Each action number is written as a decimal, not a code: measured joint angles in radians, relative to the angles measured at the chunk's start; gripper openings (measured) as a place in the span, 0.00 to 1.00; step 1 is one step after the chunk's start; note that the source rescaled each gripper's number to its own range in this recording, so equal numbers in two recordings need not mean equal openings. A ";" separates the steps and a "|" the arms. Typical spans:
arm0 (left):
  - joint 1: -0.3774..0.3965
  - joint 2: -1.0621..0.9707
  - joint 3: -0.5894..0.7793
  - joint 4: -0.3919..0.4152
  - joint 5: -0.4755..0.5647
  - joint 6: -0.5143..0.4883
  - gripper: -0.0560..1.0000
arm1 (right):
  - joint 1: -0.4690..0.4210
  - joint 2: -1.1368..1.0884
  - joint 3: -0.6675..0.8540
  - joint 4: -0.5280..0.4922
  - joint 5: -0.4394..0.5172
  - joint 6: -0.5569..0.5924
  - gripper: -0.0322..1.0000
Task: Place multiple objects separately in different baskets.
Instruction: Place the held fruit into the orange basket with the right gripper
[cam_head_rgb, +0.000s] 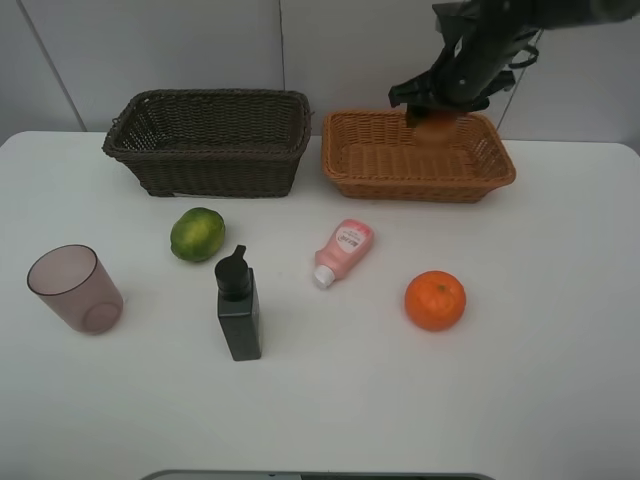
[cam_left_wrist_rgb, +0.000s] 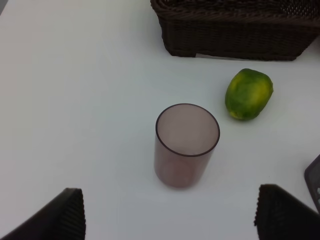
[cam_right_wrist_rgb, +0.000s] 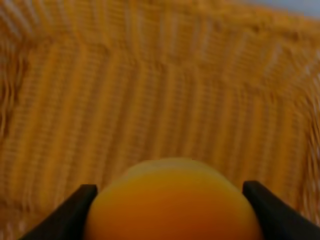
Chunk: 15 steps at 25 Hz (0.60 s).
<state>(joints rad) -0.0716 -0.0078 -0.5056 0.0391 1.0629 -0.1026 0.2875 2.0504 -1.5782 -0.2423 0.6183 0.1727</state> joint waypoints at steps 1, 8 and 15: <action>0.000 0.000 0.000 0.000 0.000 0.000 0.84 | -0.002 0.013 0.000 0.000 -0.046 0.000 0.15; 0.000 0.000 0.000 0.000 0.000 0.000 0.84 | -0.016 0.137 0.000 0.025 -0.212 0.000 0.15; 0.000 0.000 0.000 0.000 0.000 0.000 0.84 | -0.016 0.163 0.000 0.025 -0.199 0.000 0.15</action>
<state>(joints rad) -0.0716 -0.0078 -0.5056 0.0391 1.0629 -0.1026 0.2717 2.2138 -1.5778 -0.2173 0.4188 0.1727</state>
